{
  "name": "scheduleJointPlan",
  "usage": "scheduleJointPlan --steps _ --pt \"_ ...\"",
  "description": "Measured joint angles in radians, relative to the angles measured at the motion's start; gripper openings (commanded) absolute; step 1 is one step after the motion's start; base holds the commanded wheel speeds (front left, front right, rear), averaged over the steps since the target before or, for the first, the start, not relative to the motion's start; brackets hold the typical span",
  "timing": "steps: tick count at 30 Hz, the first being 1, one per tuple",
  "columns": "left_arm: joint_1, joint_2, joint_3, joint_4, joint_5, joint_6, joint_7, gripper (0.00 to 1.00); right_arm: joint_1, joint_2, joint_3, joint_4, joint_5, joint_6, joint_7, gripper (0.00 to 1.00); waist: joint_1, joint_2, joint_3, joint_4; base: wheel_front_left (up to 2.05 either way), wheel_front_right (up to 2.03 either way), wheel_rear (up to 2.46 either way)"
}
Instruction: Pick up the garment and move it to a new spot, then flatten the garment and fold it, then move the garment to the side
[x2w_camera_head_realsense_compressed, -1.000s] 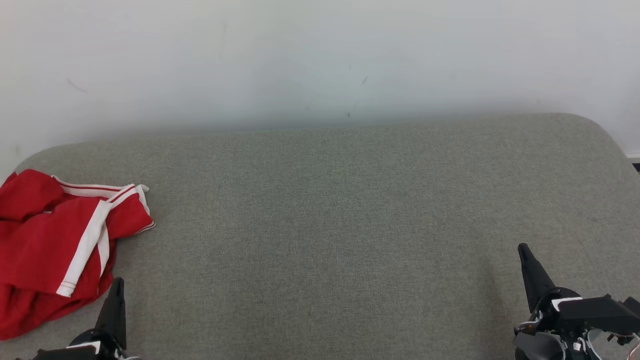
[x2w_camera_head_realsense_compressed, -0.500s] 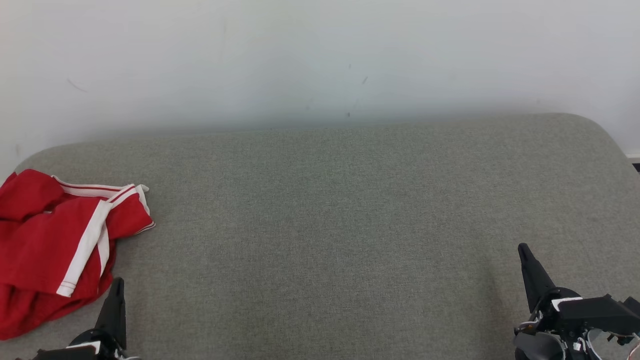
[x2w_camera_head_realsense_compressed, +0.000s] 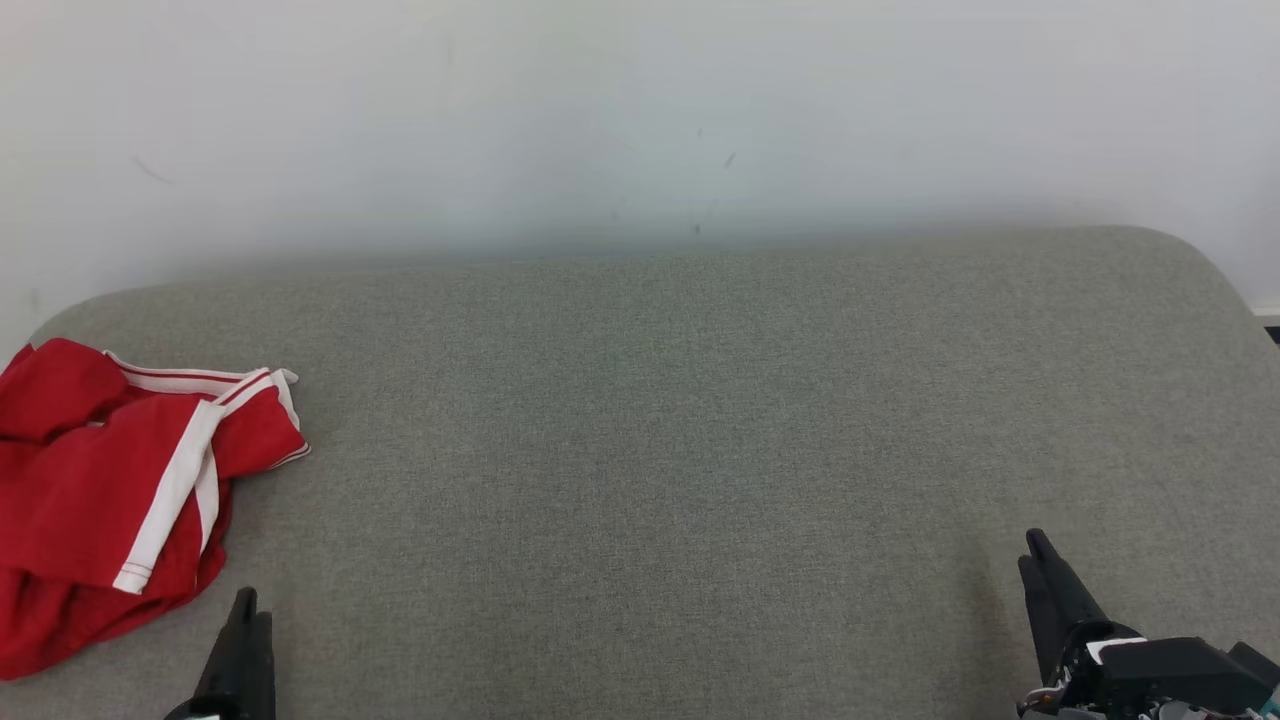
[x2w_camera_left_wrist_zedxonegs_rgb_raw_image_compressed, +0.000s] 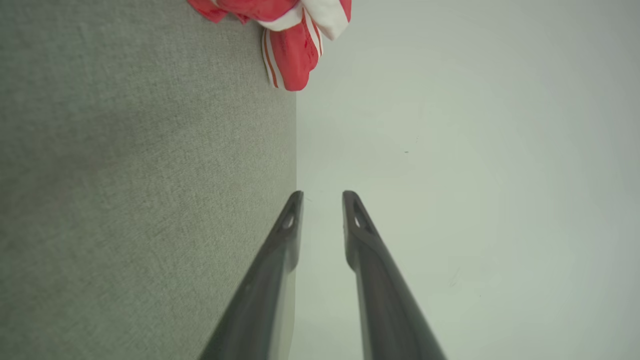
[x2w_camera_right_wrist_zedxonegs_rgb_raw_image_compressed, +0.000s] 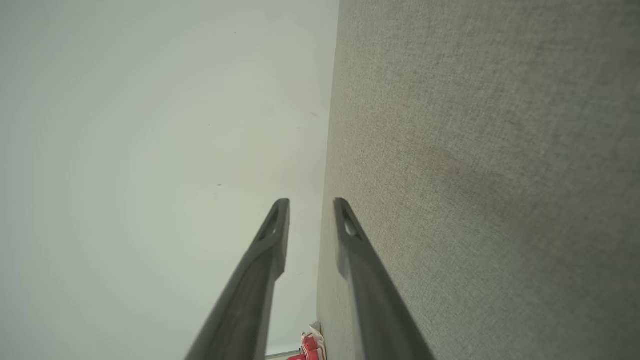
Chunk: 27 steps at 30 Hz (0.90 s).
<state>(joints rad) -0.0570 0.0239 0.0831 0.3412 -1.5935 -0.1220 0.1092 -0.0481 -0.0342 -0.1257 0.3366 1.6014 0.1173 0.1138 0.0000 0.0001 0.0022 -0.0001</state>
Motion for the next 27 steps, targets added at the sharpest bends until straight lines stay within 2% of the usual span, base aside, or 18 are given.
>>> scheduleJointPlan --steps 7,16,23,27 --pt "0.006 0.001 -0.009 -0.001 0.002 0.000 -0.020 1.00 -0.002 0.001 0.024 0.002 -0.003 0.000 -0.023 1.00 0.0000 0.0000 0.000 -0.001 0.00 0.00 0.00" --pt "0.006 0.005 -0.040 -0.002 0.058 0.000 -0.058 1.00 -0.011 -0.003 0.067 0.006 -0.077 -0.005 -0.061 1.00 0.0000 0.0000 -0.001 -0.002 0.00 0.00 0.00" --pt "0.005 0.017 -0.072 -0.001 0.128 0.018 -0.085 1.00 -0.027 -0.017 0.104 0.014 -0.157 -0.031 -0.088 1.00 0.0000 0.0000 -0.001 -0.003 0.00 0.00 0.00" --pt "-0.002 0.035 -0.098 0.000 0.190 0.036 -0.103 1.00 -0.038 -0.028 0.134 0.019 -0.217 -0.057 -0.106 1.00 0.0000 0.0000 -0.003 -0.003 0.00 0.00 0.00"
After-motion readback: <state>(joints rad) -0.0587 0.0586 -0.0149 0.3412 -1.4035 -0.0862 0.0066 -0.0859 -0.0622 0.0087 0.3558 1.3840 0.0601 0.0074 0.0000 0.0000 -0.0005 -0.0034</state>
